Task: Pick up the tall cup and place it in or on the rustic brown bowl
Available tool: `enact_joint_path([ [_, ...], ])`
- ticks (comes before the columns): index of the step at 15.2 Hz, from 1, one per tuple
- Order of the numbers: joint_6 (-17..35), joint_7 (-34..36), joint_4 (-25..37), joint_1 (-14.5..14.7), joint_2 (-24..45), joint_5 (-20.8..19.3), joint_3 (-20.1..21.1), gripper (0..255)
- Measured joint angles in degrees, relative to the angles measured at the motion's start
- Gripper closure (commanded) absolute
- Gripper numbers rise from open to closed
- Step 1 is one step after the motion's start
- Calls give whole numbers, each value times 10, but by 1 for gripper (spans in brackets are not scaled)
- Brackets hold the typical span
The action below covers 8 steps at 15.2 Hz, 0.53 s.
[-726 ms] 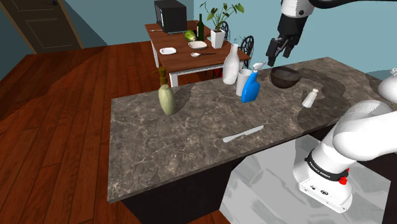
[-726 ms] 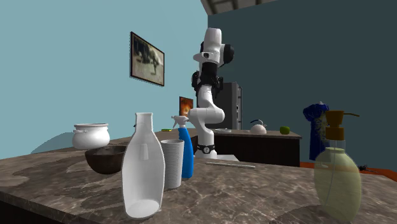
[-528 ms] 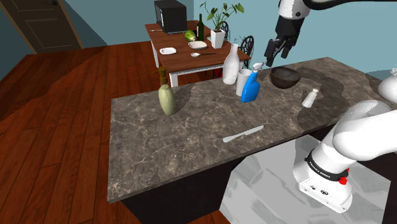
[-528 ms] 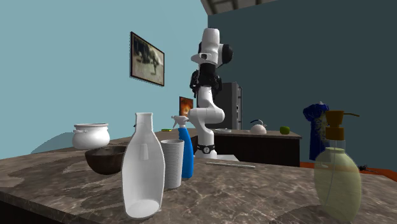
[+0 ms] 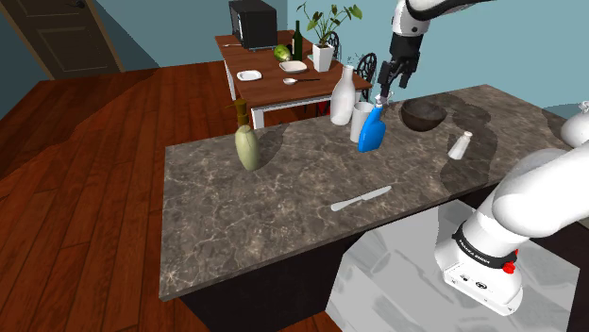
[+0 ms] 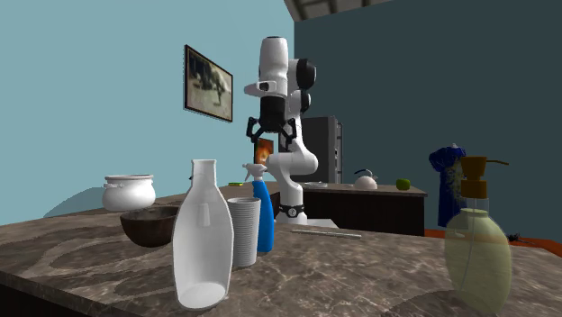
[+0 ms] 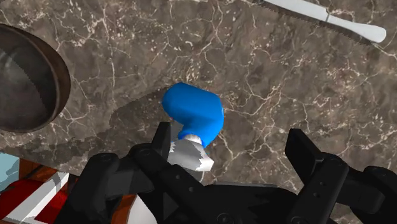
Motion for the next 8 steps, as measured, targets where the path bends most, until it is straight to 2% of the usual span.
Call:
enact_joint_path([
  [8, 29, -101, 112, -11, 189, 46, -61, 0],
])
